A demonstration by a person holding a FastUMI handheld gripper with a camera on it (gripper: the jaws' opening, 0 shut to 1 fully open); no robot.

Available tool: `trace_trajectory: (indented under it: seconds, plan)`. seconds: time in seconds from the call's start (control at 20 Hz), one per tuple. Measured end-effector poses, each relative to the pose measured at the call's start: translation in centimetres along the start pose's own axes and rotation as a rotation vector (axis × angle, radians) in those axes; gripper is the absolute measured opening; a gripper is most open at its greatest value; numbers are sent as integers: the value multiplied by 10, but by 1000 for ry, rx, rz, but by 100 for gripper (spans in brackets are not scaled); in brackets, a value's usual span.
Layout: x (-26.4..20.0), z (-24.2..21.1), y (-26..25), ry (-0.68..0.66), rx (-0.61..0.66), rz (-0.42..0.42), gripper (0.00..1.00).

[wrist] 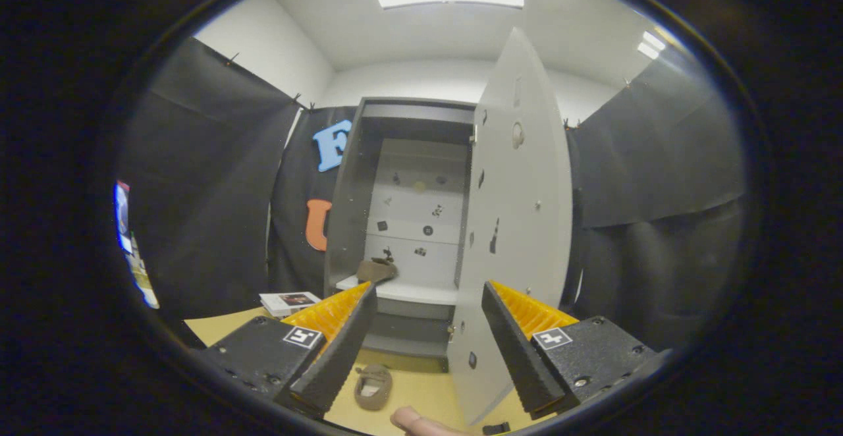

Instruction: Open the shoe cabinet door, grab the shoes and put them into the shoe cabinet, then close the shoe cabinet door.

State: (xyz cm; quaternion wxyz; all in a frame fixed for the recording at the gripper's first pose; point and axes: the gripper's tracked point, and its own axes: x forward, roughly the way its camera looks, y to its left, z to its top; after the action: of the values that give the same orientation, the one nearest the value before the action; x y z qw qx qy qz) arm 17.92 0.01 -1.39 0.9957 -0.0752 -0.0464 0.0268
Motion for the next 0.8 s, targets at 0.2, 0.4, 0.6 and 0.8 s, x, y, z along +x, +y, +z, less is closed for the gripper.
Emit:
trace_trajectory:
  seconds: [0.2, 0.4, 0.6, 0.8]
  plan:
    - [11, -35, 35, 63, 34, 98, 100]
    - [36, -87, 54, 131, 64, 126, 100]
    - [62, -151, 68, 233, 73, 140, 100]
    - [84, -223, 77, 349, 78, 144, 100]
